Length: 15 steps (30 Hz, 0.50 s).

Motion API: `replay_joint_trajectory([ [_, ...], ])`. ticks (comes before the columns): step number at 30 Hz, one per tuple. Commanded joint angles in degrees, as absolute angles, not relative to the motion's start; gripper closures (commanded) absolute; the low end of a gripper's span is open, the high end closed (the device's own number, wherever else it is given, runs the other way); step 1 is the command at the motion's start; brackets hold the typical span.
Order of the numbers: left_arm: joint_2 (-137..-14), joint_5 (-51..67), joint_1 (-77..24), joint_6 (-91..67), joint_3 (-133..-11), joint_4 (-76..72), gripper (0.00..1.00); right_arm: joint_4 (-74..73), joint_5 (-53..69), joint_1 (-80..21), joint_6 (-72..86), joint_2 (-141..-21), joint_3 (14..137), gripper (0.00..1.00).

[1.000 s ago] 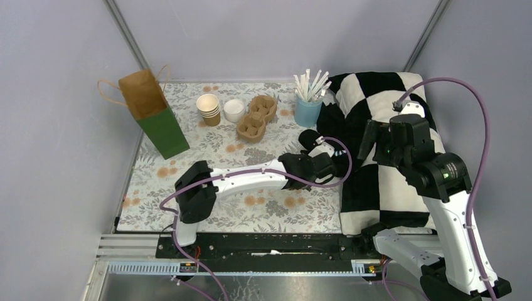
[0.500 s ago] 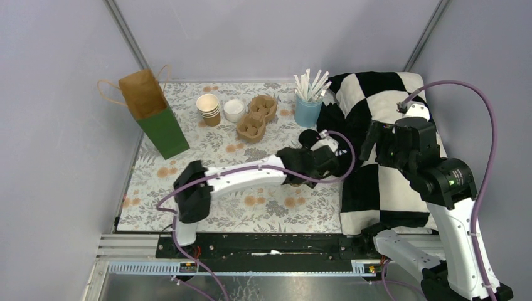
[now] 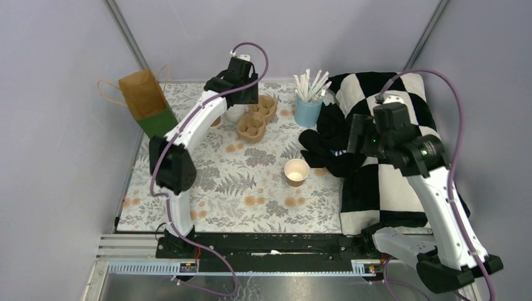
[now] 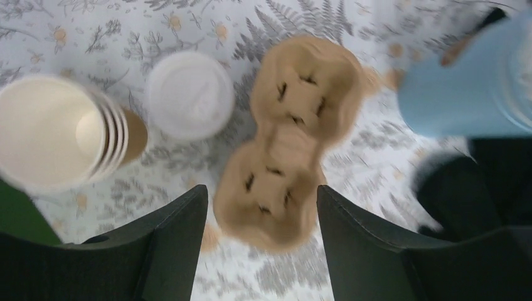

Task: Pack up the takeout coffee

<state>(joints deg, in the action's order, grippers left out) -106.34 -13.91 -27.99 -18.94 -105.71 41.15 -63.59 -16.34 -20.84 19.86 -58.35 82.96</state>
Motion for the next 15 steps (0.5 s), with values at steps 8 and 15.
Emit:
replay_joint_trajectory([
  [8,-132.5,-12.5,-20.5,-10.0,-130.9,45.9,0.46,-61.0,-14.3,-20.7,14.6,-69.4,88.0,0.00],
  [15,-133.0,-12.7,-20.5,-9.1,-128.4,44.9,0.57,-60.3,-14.1,-20.7,13.8,-72.1,88.4,0.00],
])
